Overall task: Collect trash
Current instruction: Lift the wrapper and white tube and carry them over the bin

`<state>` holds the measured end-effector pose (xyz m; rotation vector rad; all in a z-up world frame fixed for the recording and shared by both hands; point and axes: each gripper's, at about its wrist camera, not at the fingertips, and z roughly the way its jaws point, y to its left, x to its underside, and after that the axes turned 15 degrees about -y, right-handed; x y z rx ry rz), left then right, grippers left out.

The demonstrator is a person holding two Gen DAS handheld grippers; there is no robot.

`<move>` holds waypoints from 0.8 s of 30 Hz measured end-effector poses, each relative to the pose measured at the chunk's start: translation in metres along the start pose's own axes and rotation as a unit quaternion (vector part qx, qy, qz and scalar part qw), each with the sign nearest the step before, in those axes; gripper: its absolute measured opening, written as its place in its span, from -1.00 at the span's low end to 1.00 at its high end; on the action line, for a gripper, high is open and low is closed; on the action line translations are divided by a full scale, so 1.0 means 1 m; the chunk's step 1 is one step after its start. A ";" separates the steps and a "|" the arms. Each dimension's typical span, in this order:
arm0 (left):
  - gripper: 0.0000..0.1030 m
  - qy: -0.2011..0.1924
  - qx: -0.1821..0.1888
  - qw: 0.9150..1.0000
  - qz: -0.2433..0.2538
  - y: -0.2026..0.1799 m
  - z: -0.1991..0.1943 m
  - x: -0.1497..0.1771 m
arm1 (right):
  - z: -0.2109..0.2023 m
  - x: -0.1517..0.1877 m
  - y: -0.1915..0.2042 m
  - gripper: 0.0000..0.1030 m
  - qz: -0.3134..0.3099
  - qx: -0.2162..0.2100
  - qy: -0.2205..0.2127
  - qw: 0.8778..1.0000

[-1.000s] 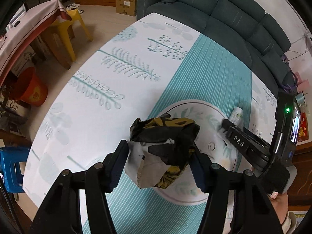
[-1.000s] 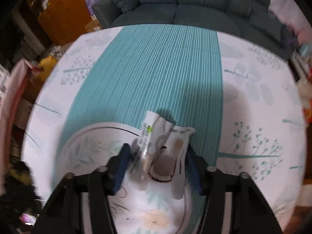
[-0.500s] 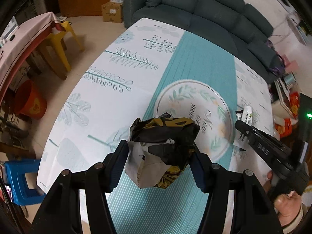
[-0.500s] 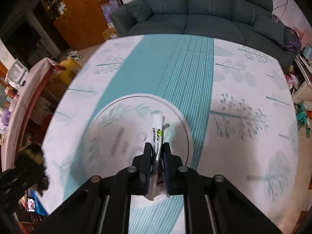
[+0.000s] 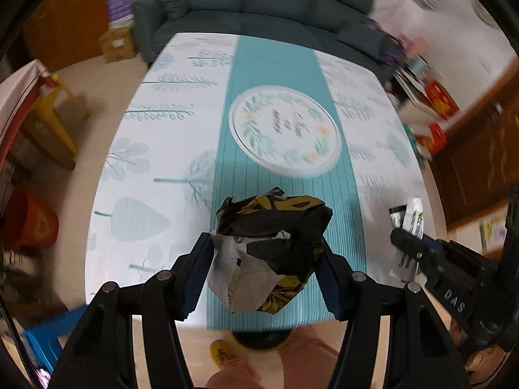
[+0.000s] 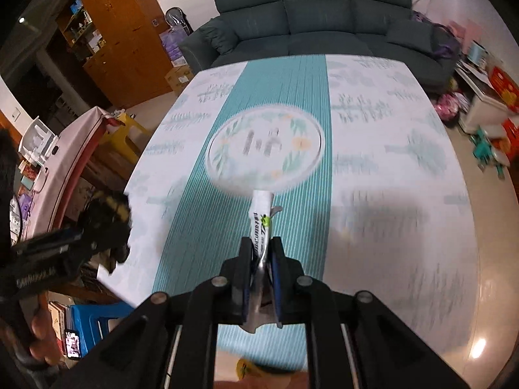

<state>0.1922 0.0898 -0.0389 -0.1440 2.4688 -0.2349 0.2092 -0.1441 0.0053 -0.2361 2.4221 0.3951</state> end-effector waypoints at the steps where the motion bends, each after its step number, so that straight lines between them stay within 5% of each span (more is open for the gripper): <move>1: 0.14 0.002 0.009 1.000 0.015 -0.001 -0.005 0.010 | -0.007 0.010 0.004 -0.79 0.002 0.000 0.001 1.000; 11: 0.14 0.055 0.059 0.994 0.071 -0.005 -0.019 0.093 | -0.047 0.107 0.029 -0.78 0.009 -0.014 0.045 0.999; 18: 0.14 0.058 0.054 0.993 0.084 -0.008 -0.021 0.134 | -0.038 0.154 0.019 -0.78 0.013 -0.023 0.089 0.996; 24: 0.15 0.090 0.034 0.993 0.062 -0.016 0.004 0.202 | -0.003 0.203 0.007 -0.78 -0.009 -0.046 0.137 0.989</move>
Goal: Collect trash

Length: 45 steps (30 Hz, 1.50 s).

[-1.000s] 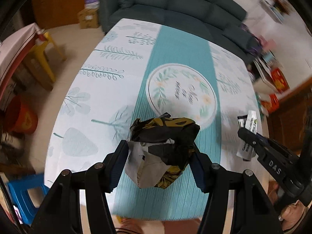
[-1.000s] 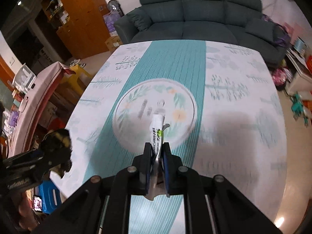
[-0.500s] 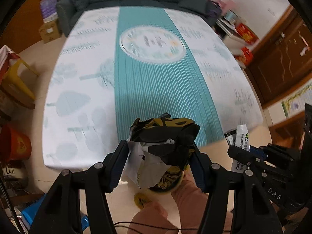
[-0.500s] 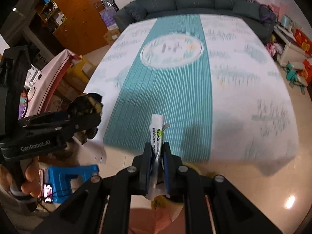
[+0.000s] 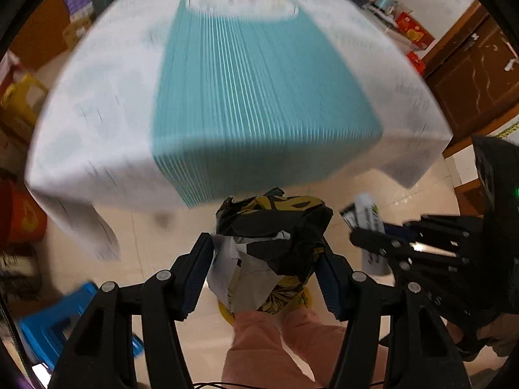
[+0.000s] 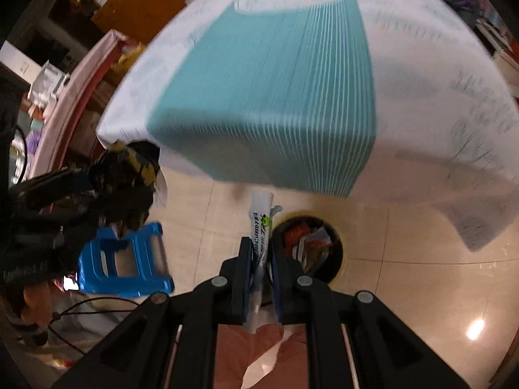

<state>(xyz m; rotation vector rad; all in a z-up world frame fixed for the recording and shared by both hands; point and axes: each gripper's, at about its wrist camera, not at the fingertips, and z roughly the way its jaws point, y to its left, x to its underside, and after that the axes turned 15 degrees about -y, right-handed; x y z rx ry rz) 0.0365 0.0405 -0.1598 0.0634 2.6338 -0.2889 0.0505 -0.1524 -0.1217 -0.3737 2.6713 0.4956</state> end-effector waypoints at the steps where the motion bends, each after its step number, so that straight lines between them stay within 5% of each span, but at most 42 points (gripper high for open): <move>1: 0.16 0.011 -0.001 1.000 -0.008 -0.002 0.013 0.012 | 0.009 0.006 -0.005 -0.78 0.000 -0.001 0.007 1.000; 10: 0.17 0.059 -0.040 0.995 -0.075 0.006 0.161 0.110 | 0.130 0.087 -0.064 -0.74 -0.004 -0.005 0.049 0.999; 20: 0.39 0.058 -0.048 0.997 -0.035 0.016 0.265 0.155 | 0.249 0.156 -0.109 -0.68 0.014 0.004 0.077 0.997; 22: 0.44 0.059 -0.047 0.997 -0.033 0.018 0.275 0.159 | 0.263 0.162 -0.114 -0.50 0.023 0.006 0.080 0.996; 26: 0.89 0.060 -0.052 0.996 -0.041 0.021 0.280 0.160 | 0.274 0.167 -0.114 -0.03 0.034 0.007 0.084 0.996; 36: 0.93 0.055 -0.049 0.996 -0.039 0.019 0.257 0.148 | 0.247 0.161 -0.107 0.00 0.050 0.025 0.074 0.996; 45: 0.93 0.029 -0.047 0.998 -0.044 0.010 0.165 0.104 | 0.164 0.124 -0.093 0.00 0.070 0.047 0.055 0.995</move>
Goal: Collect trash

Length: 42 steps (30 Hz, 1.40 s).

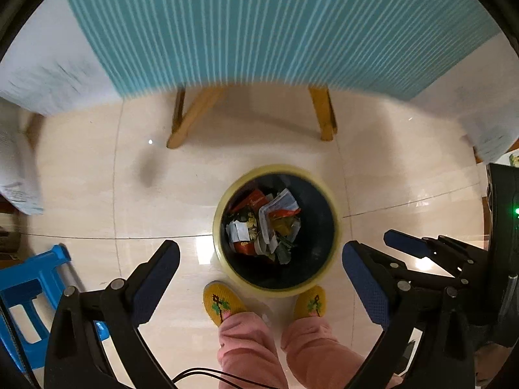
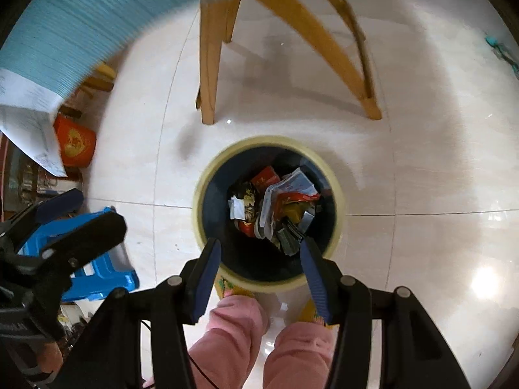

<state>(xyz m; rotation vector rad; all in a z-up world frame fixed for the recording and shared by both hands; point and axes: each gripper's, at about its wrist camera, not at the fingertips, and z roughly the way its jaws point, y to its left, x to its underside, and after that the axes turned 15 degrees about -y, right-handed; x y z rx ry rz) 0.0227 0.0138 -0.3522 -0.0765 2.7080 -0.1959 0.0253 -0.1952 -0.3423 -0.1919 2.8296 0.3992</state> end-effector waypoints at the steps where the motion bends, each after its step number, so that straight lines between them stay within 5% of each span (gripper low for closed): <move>1: 0.93 -0.006 0.001 1.000 0.000 -0.001 -0.015 -0.007 | -0.010 -0.003 0.002 0.00 0.002 0.000 -0.003 1.000; 20: 0.93 -0.078 -0.005 0.997 0.014 -0.028 -0.206 -0.111 | -0.210 -0.085 0.059 0.00 -0.019 0.025 -0.069 0.997; 31: 0.93 -0.167 -0.033 0.985 0.033 -0.051 -0.311 -0.183 | -0.323 -0.142 0.080 0.00 -0.026 0.025 -0.165 0.986; 42: 0.93 -0.239 -0.049 0.969 0.032 -0.077 -0.379 -0.216 | -0.409 -0.182 0.094 0.00 -0.015 0.025 -0.253 0.967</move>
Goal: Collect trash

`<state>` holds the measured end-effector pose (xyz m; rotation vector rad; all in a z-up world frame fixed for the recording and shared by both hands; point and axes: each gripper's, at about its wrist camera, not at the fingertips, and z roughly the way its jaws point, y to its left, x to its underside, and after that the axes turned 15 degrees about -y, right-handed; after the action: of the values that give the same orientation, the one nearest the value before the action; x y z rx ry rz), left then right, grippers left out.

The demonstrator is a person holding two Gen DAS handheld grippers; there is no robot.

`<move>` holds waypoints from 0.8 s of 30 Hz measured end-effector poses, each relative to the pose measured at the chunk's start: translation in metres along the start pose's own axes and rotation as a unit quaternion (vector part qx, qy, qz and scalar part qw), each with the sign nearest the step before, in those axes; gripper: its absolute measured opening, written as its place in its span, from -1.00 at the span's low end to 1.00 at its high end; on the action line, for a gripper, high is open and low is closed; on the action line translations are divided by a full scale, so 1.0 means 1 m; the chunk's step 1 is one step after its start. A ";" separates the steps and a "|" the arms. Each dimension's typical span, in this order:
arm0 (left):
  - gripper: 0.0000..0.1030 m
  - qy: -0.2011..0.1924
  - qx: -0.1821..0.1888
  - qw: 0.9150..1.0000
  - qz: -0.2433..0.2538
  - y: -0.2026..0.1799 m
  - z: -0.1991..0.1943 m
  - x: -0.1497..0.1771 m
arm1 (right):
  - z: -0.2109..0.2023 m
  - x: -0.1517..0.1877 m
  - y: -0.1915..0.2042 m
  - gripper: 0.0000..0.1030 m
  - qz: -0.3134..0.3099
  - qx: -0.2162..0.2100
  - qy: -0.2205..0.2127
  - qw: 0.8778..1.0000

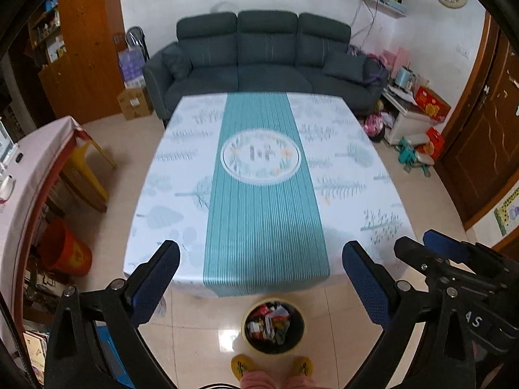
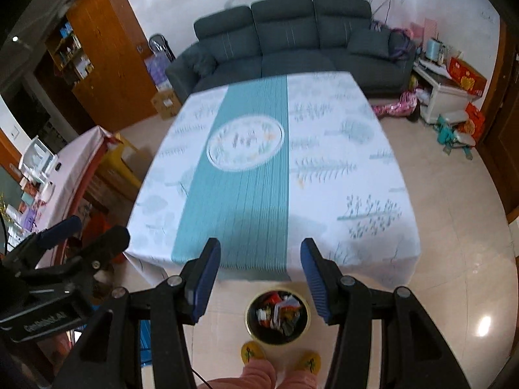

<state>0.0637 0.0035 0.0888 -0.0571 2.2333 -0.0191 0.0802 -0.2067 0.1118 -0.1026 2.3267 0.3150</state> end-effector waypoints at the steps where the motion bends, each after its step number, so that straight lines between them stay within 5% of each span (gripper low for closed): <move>1: 0.93 -0.006 -0.003 1.000 -0.001 -0.001 -0.003 -0.003 | -0.002 -0.002 0.001 0.00 -0.001 0.000 -0.006 1.000; 7: 0.93 -0.030 -0.017 0.999 0.003 -0.007 -0.015 -0.016 | -0.018 -0.015 0.008 0.00 -0.012 0.009 -0.046 0.999; 24: 0.93 -0.038 -0.029 0.999 0.000 -0.007 -0.014 -0.024 | -0.025 -0.028 0.012 0.00 -0.018 0.017 -0.074 0.997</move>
<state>0.0677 -0.0027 0.1164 -0.0877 2.1578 0.0482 0.0808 -0.2025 0.1507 -0.1002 2.1797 0.2562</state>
